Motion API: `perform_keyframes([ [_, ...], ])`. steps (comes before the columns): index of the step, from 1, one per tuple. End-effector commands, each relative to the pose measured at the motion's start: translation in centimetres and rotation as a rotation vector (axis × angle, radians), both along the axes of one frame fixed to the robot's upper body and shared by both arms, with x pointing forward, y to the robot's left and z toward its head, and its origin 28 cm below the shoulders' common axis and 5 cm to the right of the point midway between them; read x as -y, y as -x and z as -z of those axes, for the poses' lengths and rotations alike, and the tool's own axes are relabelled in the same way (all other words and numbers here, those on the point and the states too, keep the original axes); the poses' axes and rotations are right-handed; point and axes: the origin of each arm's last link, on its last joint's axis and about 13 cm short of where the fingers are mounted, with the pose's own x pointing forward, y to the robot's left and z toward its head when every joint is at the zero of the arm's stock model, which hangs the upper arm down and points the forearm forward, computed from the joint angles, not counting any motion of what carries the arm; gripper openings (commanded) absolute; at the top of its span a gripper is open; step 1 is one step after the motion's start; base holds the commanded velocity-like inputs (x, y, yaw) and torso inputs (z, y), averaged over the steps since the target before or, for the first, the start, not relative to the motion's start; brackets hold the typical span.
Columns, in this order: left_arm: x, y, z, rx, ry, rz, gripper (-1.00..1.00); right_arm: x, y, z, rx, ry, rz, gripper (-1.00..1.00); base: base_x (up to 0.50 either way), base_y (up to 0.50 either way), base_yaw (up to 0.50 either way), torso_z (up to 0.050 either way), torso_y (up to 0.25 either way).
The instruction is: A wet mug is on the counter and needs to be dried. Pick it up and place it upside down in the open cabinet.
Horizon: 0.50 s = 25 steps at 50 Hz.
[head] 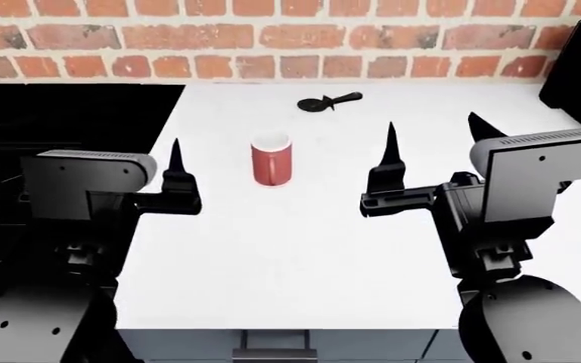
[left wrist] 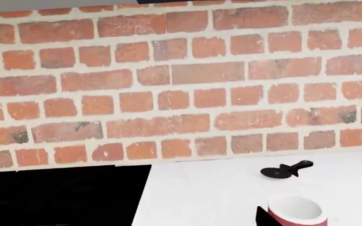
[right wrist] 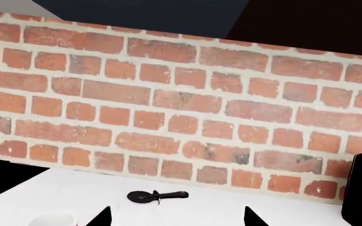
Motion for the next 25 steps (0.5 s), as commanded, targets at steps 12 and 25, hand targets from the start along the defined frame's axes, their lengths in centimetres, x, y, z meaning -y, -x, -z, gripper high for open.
perform_keyframes([
  [12, -0.12, -0.03, -1.44, 0.020, -0.004, -0.003, 1.00, 0.14, 0.03, -1.72, 0.016, 0.015, -0.002, 1.00, 0.29, 0.00, 0.00, 0.000, 0.001],
  [25, -0.15, 0.00, -1.42, 0.022, -0.004, -0.003, 1.00, -0.02, 0.13, -1.69, 0.013, 0.020, -0.013, 1.00, 0.28, 0.00, 0.00, 0.000, 0.000],
])
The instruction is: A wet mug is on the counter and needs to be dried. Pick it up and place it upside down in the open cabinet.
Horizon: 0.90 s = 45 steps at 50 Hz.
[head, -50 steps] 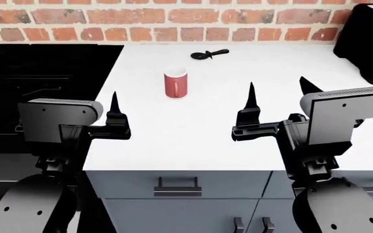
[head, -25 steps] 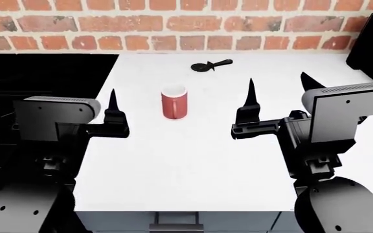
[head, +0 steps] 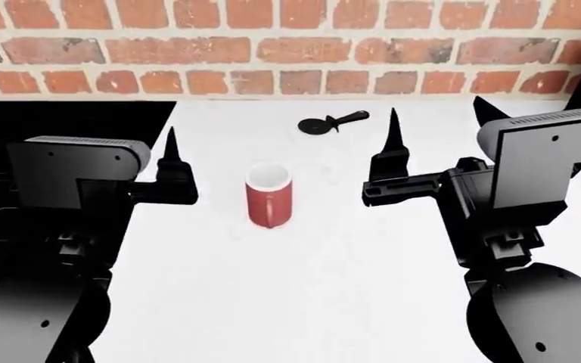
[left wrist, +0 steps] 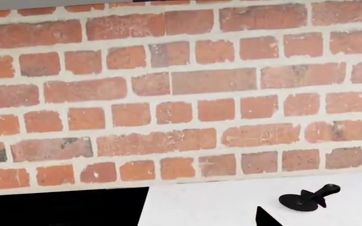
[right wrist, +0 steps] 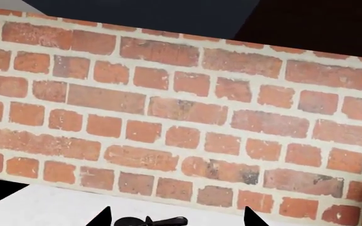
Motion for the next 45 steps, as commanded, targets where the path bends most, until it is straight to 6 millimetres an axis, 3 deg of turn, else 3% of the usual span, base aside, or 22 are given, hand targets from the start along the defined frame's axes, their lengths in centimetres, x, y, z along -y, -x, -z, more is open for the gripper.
perform_keyframes([
  [1, 0.0, 0.0, -0.2, 0.004, 0.000, -0.001, 1.00, -0.1, 0.0, -0.2, 0.001, 0.006, -0.009, 1.00, 0.27, 0.00, 0.00, 0.000, 0.000],
  [19, -0.1, -0.2, -0.1, 0.005, -0.002, -0.003, 1.00, -0.2, 0.1, -1.0, -0.038, 0.037, -0.055, 1.00, 0.14, 0.00, 0.00, 0.000, 0.001],
  [24, -0.2, -0.2, 0.0, 0.006, -0.001, -0.007, 1.00, 0.1, 0.3, -3.4, -0.065, 0.075, -0.094, 1.00, 0.00, 0.00, 0.00, 0.000, 0.000],
  [27, -0.1, -0.3, 0.0, 0.005, -0.001, -0.007, 1.00, 1.8, -0.8, -6.6, -0.045, 0.054, 0.069, 1.00, 0.00, 0.00, 0.00, 0.000, 0.000],
  [29, -0.2, -0.2, 0.0, 0.005, 0.000, -0.008, 1.00, 1.3, -0.7, -8.1, -0.056, 0.060, 0.111, 1.00, 0.00, 0.00, 0.00, 0.000, 0.000],
  [31, -0.2, -0.2, 0.1, 0.005, -0.001, -0.009, 1.00, 0.5, 0.1, -8.6, -0.118, 0.126, -0.123, 1.00, 0.00, 0.00, 0.00, 0.000, 0.000],
  [32, -0.2, -0.2, 0.1, 0.005, -0.001, -0.009, 1.00, 0.1, 0.6, -8.7, -0.157, 0.161, -0.264, 1.00, 0.00, 0.00, 0.00, 0.000, 0.000],
  [34, -0.2, -0.2, 0.1, 0.005, -0.001, -0.010, 1.00, 0.2, 0.0, -9.0, -0.185, 0.177, -0.315, 1.00, 0.00, 0.00, 0.00, 0.000, 0.000],
  [39, -0.3, -0.2, 0.2, 0.005, 0.000, -0.015, 1.00, 0.2, -2.0, -8.4, -0.233, 0.190, -0.364, 1.00, 0.00, 0.00, 0.00, 0.000, 0.000],
  [45, -0.3, -0.3, 0.4, 0.001, 0.000, -0.016, 1.00, 0.1, -2.6, -6.1, -0.286, 0.192, -0.401, 1.00, 0.00, 0.00, 0.00, 0.000, 0.000],
])
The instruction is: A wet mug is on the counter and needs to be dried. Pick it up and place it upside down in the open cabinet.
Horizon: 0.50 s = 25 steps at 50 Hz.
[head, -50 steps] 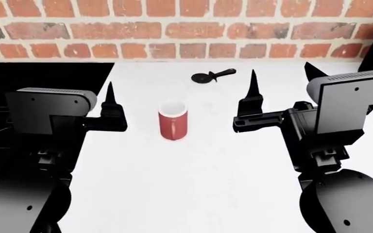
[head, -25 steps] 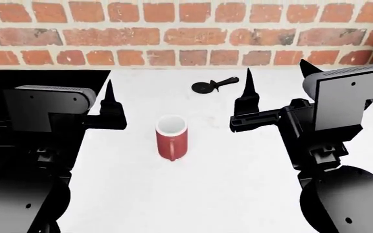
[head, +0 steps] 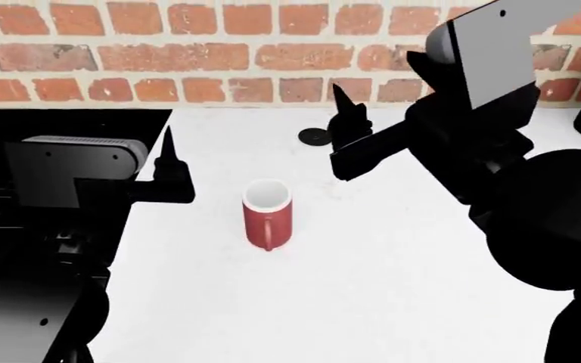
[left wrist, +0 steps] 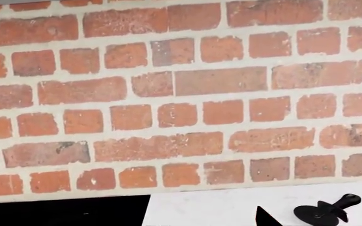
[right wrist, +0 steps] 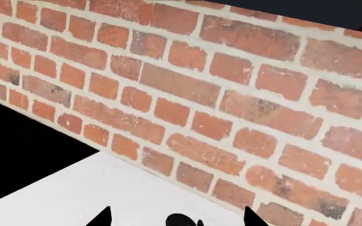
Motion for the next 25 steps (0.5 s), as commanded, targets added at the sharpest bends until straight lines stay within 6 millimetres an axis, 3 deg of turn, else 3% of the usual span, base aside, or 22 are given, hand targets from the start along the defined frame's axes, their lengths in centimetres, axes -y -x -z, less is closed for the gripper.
perform_keyframes([
  [1, -0.1, -0.1, 0.2, -0.004, 0.000, -0.003, 1.00, 0.3, -0.9, 1.2, -0.122, 0.036, -0.114, 1.00, 0.00, 0.00, 0.00, 0.000, 0.000],
  [14, 0.0, -0.1, 0.1, -0.007, -0.010, -0.008, 1.00, -0.7, -0.9, 8.1, -0.275, 0.050, -0.164, 1.00, 0.00, 0.00, 0.00, 0.000, 0.000],
  [25, -0.2, -0.1, 0.1, -0.007, -0.013, -0.015, 1.00, -1.0, -0.6, 10.7, -0.381, 0.077, -0.269, 1.00, 0.00, 0.00, 0.00, 0.000, 0.000],
])
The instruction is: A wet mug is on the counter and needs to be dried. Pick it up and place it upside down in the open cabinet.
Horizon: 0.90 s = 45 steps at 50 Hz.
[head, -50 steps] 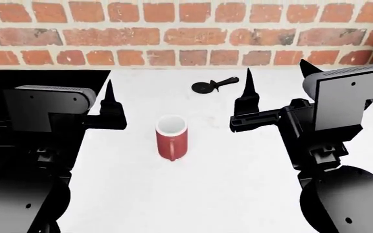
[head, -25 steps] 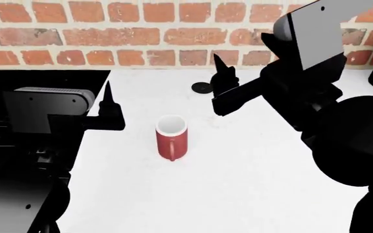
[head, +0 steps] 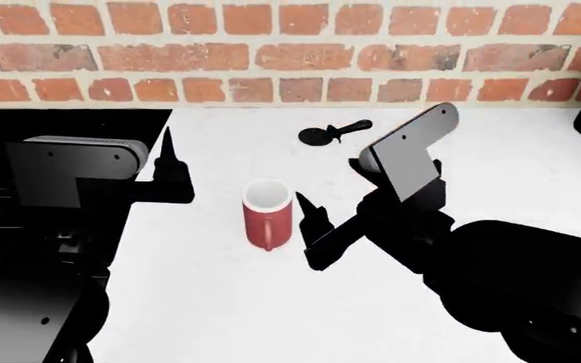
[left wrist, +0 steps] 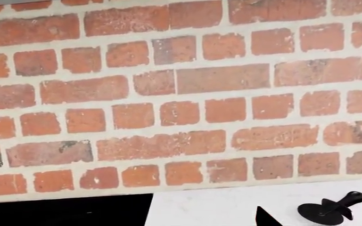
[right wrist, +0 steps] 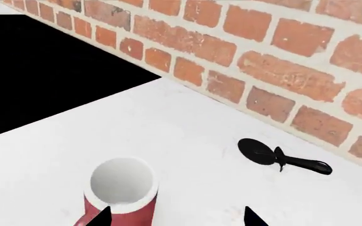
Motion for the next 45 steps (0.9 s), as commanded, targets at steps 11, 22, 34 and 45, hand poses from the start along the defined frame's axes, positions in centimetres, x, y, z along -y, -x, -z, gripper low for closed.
perform_keyframes([
  [11, -0.2, 0.0, 0.3, -0.005, -0.003, -0.008, 1.00, -0.9, 1.1, 4.6, -0.158, 0.039, -0.167, 1.00, 0.00, 0.00, 0.00, 0.000, 0.000],
  [22, -0.1, 0.0, 0.3, -0.005, -0.005, -0.005, 1.00, -0.9, 2.0, 5.8, -0.187, 0.067, -0.225, 1.00, 0.00, 0.00, 0.00, 0.000, 0.000],
  [34, -0.2, -0.2, 0.4, -0.007, -0.002, -0.006, 1.00, -1.9, 0.6, 7.0, -0.191, 0.066, -0.192, 1.00, 0.00, 0.00, 0.00, 0.000, 0.000],
  [45, -0.2, -0.2, 0.2, -0.004, -0.002, -0.006, 1.00, -2.8, -1.1, 7.5, -0.154, 0.048, -0.122, 1.00, 0.00, 0.00, 0.00, 0.000, 0.000],
])
